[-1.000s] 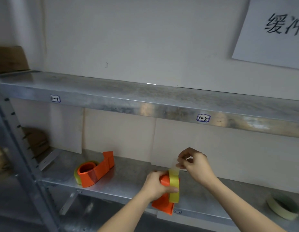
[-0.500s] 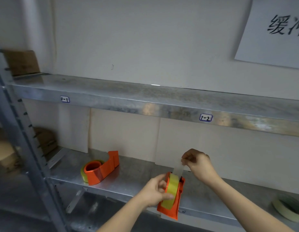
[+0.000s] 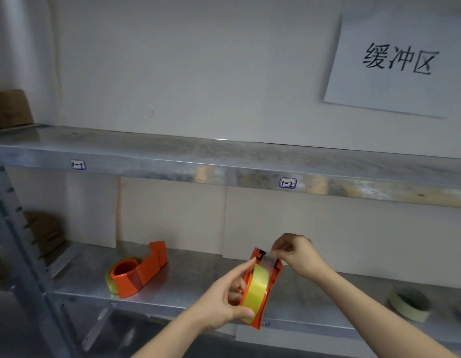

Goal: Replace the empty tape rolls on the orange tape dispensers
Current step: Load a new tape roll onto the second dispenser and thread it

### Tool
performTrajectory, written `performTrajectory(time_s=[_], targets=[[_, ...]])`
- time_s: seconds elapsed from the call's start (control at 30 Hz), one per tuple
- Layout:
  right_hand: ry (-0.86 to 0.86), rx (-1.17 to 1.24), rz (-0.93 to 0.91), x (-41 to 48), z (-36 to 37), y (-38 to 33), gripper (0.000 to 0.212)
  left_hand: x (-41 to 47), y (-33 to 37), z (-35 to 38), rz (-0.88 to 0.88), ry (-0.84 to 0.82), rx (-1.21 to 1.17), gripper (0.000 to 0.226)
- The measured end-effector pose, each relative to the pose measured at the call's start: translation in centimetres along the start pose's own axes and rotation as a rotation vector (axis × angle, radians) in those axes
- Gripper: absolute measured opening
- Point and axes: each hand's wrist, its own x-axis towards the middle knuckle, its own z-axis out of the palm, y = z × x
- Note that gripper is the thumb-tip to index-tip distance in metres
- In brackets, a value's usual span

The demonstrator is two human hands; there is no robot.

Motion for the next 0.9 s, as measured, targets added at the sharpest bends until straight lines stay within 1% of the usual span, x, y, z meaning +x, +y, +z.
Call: performTrajectory(time_s=[0.13,0.27,0.43,0.7,0.8,0.9], targets=[[-0.047,-0.011,0.021,-0.5,-0.7,0.5,0.019,0.1,0.6,0.4,0.078,0.001,0.040,0.094],[-0.075,-0.032,0.040,-0.9,-1.4,0.9,0.007,0.2,1.2,0.9,0.111,-0.053,0.045,0.092],[-0.089,0.053,0.068,-1.4,-2.2,0.9,0.011,0.2,2.2,1.6,0.125,-0.078,0.063,0.086],[-0.072,0.029,0.098,-1.9,-2.9,0.9,0.014,0.4,2.0,1.9,0.095,-0.112,0.128,0.088],[-0.009,0.018,0.122,-1.9,-3.1,1.1,0.020,0.4,1.9,1.9,0.094,-0.108,0.122,0.090],[0.018,0.004,0.141,-1.8,-3.1,0.9,0.014,0.5,2.1,1.9,0.093,-0.103,0.099,0.091]])
